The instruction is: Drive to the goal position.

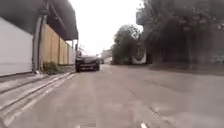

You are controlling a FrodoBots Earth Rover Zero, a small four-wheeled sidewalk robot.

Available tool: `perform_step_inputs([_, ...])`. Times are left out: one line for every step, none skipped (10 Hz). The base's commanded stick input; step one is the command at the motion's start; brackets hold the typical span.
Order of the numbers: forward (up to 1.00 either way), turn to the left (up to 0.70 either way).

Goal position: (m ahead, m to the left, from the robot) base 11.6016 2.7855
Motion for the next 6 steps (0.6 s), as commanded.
perform_step_inputs([1.0, 0.0])
perform_step_inputs([1.0, 0.0])
perform_step_inputs([1.0, 0.0])
perform_step_inputs([1.0, 0.0])
perform_step_inputs([1.0, 0.0])
perform_step_inputs([1.0, 0.0])
